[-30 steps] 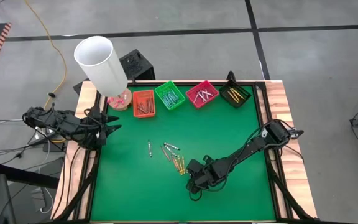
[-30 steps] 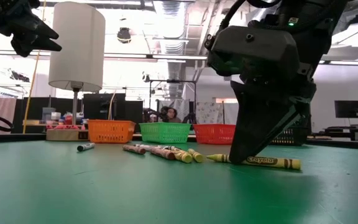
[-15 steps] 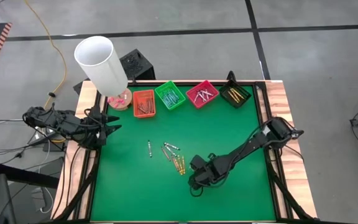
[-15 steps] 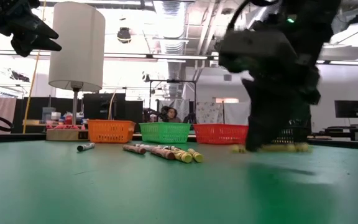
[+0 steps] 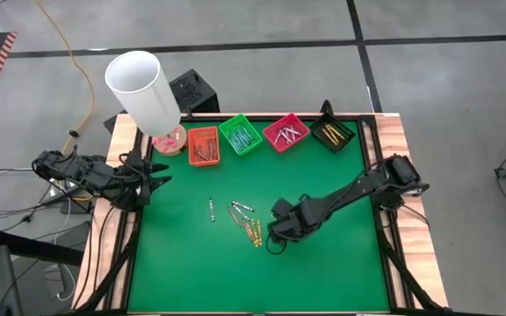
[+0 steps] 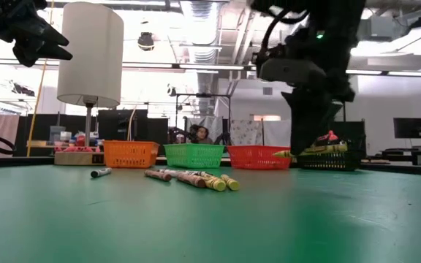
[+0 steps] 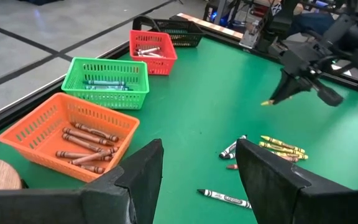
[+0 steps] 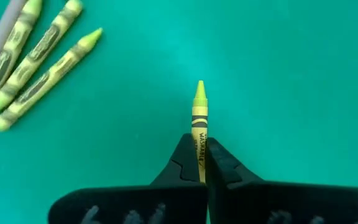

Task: Sort crayons
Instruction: Put the yellow/green crayon into the black bin

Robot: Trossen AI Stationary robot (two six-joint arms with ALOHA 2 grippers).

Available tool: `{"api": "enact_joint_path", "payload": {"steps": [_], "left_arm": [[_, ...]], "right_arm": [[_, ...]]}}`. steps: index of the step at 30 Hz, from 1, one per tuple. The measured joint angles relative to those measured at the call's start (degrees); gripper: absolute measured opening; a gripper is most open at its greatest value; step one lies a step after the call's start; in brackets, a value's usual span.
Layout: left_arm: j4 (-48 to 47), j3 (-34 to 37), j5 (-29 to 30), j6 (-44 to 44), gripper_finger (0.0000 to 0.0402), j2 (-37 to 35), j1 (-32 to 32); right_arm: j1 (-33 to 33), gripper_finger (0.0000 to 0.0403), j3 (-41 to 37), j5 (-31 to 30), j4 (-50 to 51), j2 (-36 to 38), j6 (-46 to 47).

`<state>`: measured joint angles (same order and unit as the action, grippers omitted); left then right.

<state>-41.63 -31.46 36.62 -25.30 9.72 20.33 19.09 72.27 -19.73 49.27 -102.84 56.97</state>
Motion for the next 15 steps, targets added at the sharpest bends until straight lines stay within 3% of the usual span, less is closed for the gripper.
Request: {"api": "enact_joint_path", "payload": {"steps": [15], "left_arm": [[0.03,0.0,-0.07,0.0,0.0192,0.0,-0.01]], "right_arm": [[-14.56,0.0002,-1.44,-4.27,7.03,2.99,-17.94]]}}
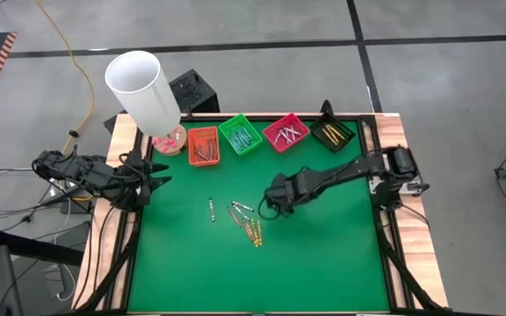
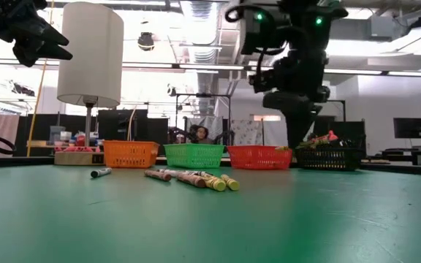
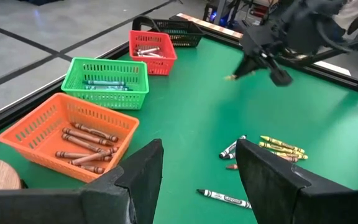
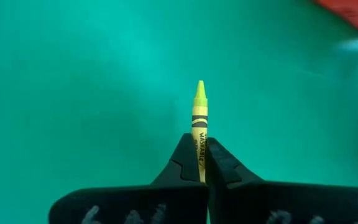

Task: Sort crayons
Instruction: Put the yellow/green crayon into the black bin

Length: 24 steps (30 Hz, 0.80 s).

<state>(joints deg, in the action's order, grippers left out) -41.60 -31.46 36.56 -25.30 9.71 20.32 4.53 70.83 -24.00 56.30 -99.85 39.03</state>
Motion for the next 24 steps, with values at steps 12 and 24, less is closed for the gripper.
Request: {"api": "enact_joint_path", "payload": {"steps": [12,24], "left_arm": [[-0.04,0.0,0.18,0.0,0.0192,0.0,0.01],[-0.04,0.0,1.8,0.0,0.0192,0.0,0.0]], "right_arm": [[-18.3,0.0002,-13.32,-4.59,0.19,20.26,-8.16],[-39.43,0.0002,-15.04,-4.65,-10.4,22.0,-25.22]]}}
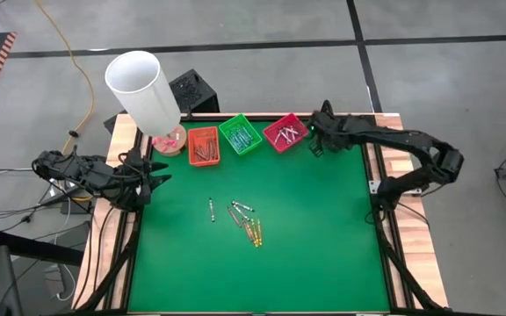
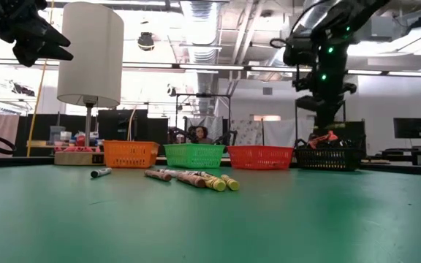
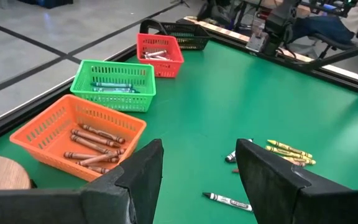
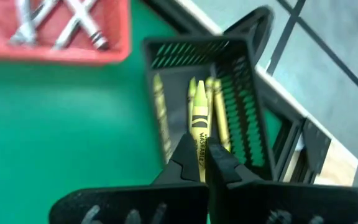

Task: Sort crayons
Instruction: Put the yellow/green crayon into the black bin

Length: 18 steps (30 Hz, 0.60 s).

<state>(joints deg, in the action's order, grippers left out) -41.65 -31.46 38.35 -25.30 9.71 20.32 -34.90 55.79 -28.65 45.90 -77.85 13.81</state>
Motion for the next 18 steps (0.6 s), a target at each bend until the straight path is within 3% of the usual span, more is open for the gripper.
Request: {"api": "enact_joint_path", "payload": {"steps": [11,18], "left_arm": [[-0.02,0.0,0.02,0.0,0.0192,0.01,0.02],[-0.02,0.0,0.02,0.0,0.0192,0.0,0.02]], "right_arm": [[-8.83,0.0002,0.02,1.47,-6.12,-8.77,-3.99],[-10.0,0.0008,0.02,3.21,-7.18,-14.44,-3.96]]}}
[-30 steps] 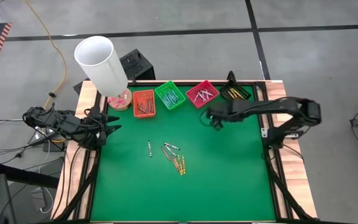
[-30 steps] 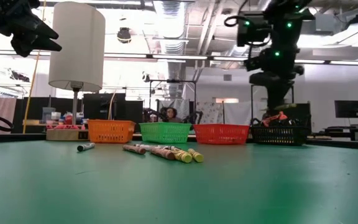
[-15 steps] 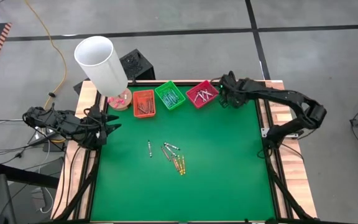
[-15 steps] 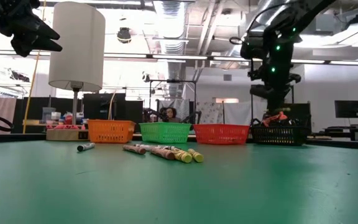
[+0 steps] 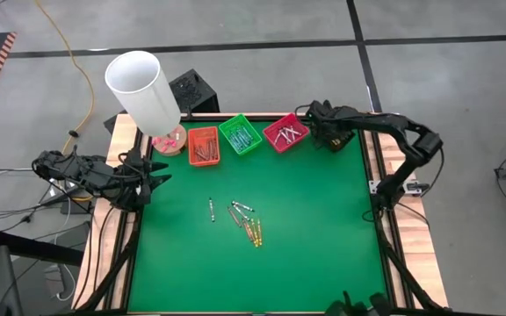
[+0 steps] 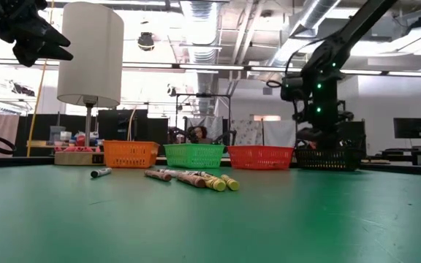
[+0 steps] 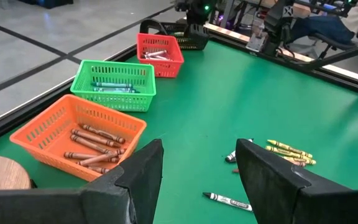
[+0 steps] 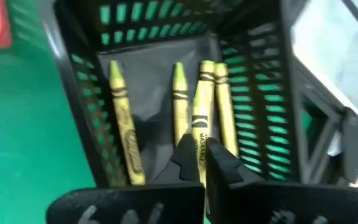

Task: Sort crayons
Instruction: Put the yellow/green crayon into the black bin

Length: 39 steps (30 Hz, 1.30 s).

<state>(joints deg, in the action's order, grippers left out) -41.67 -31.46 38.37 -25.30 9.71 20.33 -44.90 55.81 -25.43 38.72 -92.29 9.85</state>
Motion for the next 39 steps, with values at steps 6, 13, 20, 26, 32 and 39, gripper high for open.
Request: {"api": "enact_joint_path", "payload": {"steps": [6,13,20,26,32,39], "left_arm": [[-0.02,0.0,0.0,0.0,0.0192,0.01,0.0],[-0.02,0.0,0.0,0.0,0.0192,-0.01,0.0],[0.0,0.0,0.0,0.0,0.0192,-0.01,-0.01],[0.0,0.0,0.0,0.0,0.0192,0.0,0.0],[0.0,0.0,0.0,0.0,0.0192,0.01,0.0],[0.0,0.0,-0.03,0.0,0.0192,0.01,-0.01]], "right_arm": [[-0.59,0.0039,0.0,1.79,-2.03,-1.79,0.2],[-1.05,0.0065,0.0,1.75,-1.81,-1.19,0.17],[-0.07,0.0068,0.02,2.57,-2.26,1.85,0.13],[3.45,0.0068,0.02,3.9,-2.4,11.09,1.26],[10.89,0.0068,0.04,11.77,-4.38,19.63,8.01],[25.22,0.0068,0.04,13.51,-7.43,20.8,16.64]]}}
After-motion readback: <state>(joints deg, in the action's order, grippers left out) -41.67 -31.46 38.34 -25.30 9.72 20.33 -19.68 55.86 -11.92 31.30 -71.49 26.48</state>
